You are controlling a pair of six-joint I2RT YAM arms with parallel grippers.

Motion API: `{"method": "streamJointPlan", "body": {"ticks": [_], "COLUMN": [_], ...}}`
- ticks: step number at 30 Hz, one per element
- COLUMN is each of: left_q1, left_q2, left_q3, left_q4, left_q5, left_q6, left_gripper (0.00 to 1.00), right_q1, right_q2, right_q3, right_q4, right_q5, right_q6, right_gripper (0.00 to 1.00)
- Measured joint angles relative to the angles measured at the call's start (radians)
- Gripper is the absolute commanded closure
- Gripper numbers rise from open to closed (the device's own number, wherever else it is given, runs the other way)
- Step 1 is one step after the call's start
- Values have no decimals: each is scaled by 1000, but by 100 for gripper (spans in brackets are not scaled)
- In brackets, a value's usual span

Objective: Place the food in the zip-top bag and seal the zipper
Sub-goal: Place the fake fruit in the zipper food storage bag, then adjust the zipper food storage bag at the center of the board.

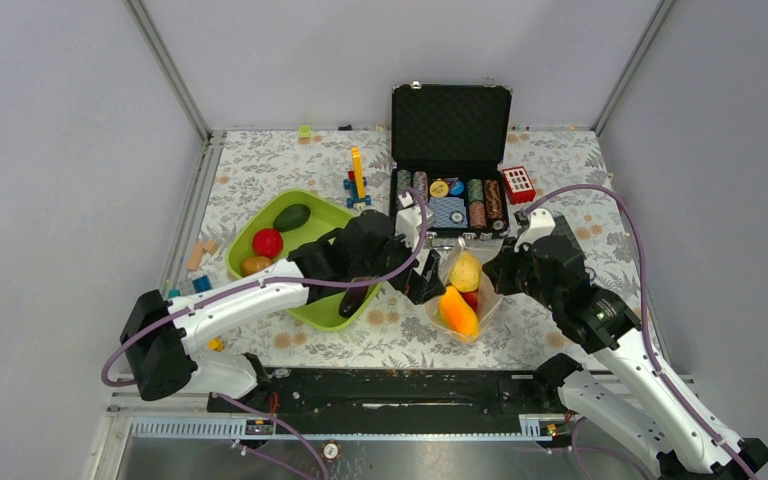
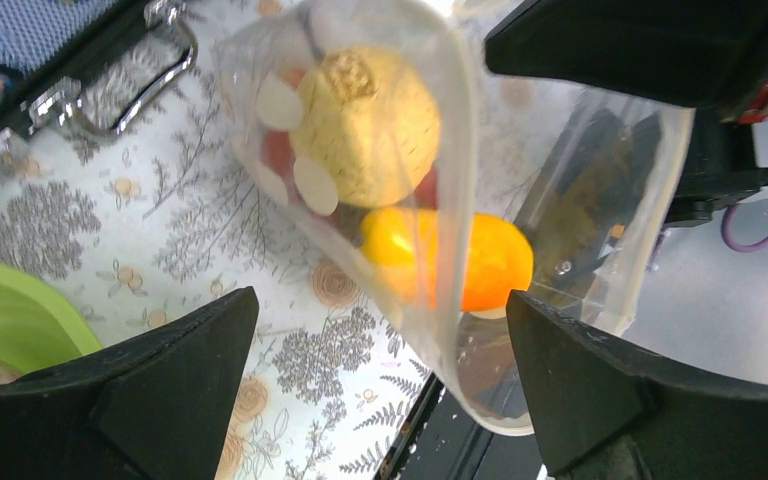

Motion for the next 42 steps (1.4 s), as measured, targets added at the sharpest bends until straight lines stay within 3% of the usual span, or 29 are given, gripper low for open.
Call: {"method": "streamJointPlan", "body": {"ticks": [3,6,8,9,10,20,30,39,42], "left_q1": [-14,-44,-63,-71,-76,-76,-76,-76,-76], "left_q2": [0,0,2,4,6,-44,-328,-149,-114], "left_q3": [-5,-11,-21,-25,-29,-33,1,137,132], "left_q4": [-8,10,16,14,15,4,17,-31,-71], "left_q5": [-23,-41,-48,-49,-50,-52,-60,-113,-145], "left_q6": [-25,-40,-51,-56,-62,-101,-103,-120,-121], "left_gripper": [26,53,76,93,100,100,100,100,100], "right_q1": [0,0,0,0,0,0,0,0,0], "right_q2": [5,10,10,10,10,10,85,237,297], "right_q3": [0,0,0,0,0,13,290,372,339], "right_q4": [0,0,0,0,0,-25,-301,-300,-276], "right_q5": [0,0,0,0,-1,-73,-232,-329,-301], "right_q6": [0,0,0,0,0,4,64,164,192], "right_gripper": [95,95,95,95,95,91,100,100,93]}}
